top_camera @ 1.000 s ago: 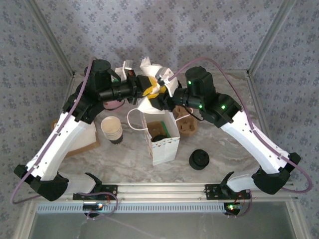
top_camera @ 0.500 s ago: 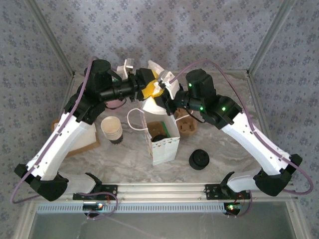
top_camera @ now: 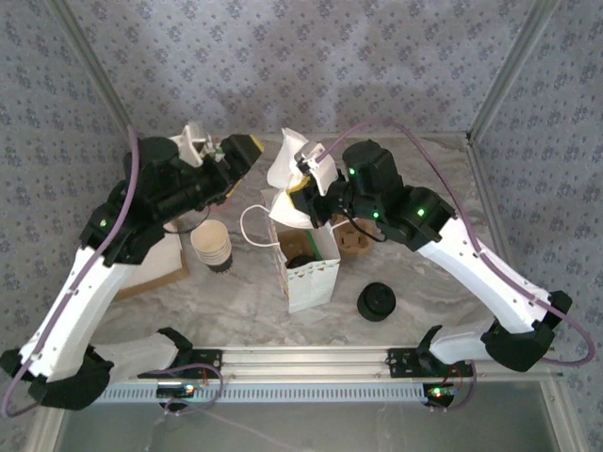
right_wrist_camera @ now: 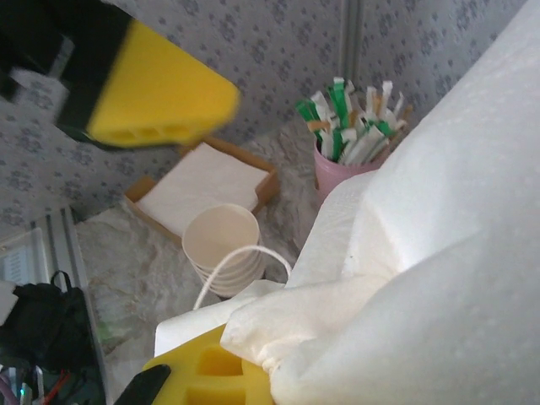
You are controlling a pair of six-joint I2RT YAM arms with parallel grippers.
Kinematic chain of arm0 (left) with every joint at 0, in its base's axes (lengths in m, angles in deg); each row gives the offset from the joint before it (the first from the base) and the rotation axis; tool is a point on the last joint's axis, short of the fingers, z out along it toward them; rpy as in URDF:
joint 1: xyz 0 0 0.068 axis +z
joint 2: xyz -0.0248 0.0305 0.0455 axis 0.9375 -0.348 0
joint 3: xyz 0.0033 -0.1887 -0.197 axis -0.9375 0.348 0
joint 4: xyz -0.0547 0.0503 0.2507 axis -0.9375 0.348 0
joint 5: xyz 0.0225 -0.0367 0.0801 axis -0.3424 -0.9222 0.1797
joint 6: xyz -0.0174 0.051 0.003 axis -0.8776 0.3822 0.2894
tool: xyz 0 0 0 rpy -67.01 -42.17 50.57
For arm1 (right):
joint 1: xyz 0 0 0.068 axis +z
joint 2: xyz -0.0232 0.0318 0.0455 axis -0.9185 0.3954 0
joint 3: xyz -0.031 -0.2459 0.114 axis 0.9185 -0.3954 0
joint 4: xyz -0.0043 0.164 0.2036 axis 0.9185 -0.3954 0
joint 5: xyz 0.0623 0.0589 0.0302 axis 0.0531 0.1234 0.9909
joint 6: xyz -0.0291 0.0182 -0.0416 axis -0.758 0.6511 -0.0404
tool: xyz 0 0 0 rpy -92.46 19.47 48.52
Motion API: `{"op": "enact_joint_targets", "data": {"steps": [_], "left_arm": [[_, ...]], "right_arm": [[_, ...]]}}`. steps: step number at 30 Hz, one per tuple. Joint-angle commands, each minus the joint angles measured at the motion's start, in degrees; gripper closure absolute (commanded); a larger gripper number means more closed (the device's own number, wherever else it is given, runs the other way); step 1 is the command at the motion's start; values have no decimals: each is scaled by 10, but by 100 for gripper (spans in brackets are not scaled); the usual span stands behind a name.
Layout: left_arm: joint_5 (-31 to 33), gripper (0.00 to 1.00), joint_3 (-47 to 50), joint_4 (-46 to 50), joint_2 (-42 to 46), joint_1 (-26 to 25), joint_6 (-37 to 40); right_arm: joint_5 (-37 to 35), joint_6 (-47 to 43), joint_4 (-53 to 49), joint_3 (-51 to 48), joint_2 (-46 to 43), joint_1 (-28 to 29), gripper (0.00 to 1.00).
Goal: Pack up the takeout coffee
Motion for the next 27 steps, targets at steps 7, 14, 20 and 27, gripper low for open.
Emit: {"op": "enact_joint_targets", "data": {"steps": [7,14,20,27], "left_arm": [[115,1,67,55,83,-2,92],[124,1,93,69,94,-2,94],[132,0,104,74,103,-3,96],[139,1,111,77,110,-2,98]], "right_arm": [[-108,14,-61,-33,13,34,100],[-130,13,-48,-46,47,50,100],[-144,17,-31,-69,64,58,100],[-165,20,-7,-112,62,62,100]]}}
